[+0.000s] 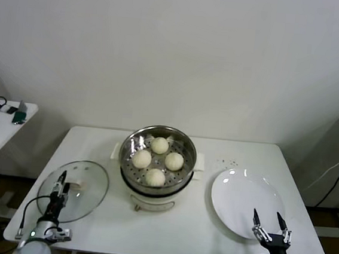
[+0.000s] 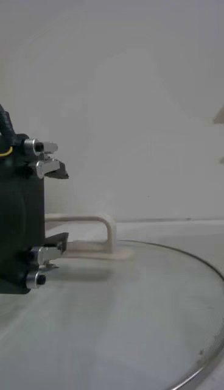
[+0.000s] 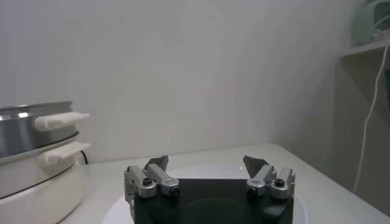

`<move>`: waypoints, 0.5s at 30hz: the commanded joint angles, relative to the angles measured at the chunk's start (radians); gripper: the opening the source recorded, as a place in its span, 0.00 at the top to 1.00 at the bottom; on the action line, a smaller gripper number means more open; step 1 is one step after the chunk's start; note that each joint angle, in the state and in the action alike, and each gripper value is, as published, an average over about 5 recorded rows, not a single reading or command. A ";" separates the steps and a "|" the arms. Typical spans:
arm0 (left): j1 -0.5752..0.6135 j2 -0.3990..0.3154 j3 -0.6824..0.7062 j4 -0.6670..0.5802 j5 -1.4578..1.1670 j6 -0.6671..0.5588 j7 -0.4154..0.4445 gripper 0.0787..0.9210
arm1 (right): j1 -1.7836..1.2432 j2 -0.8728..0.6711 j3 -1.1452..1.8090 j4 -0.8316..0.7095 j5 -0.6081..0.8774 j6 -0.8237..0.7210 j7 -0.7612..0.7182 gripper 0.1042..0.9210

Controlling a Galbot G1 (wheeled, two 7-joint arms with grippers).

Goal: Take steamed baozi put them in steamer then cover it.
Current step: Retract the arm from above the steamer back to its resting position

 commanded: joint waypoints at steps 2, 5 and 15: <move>-0.024 0.003 0.004 0.089 0.023 -0.013 -0.044 0.38 | -0.002 0.005 -0.003 0.005 -0.010 0.001 0.001 0.12; -0.024 0.002 0.004 0.084 0.033 -0.018 -0.042 0.44 | -0.002 0.007 -0.005 0.005 -0.014 0.001 0.001 0.12; -0.023 0.014 0.011 0.064 0.053 -0.032 -0.037 0.78 | -0.003 0.006 -0.015 0.006 -0.021 0.005 -0.001 0.12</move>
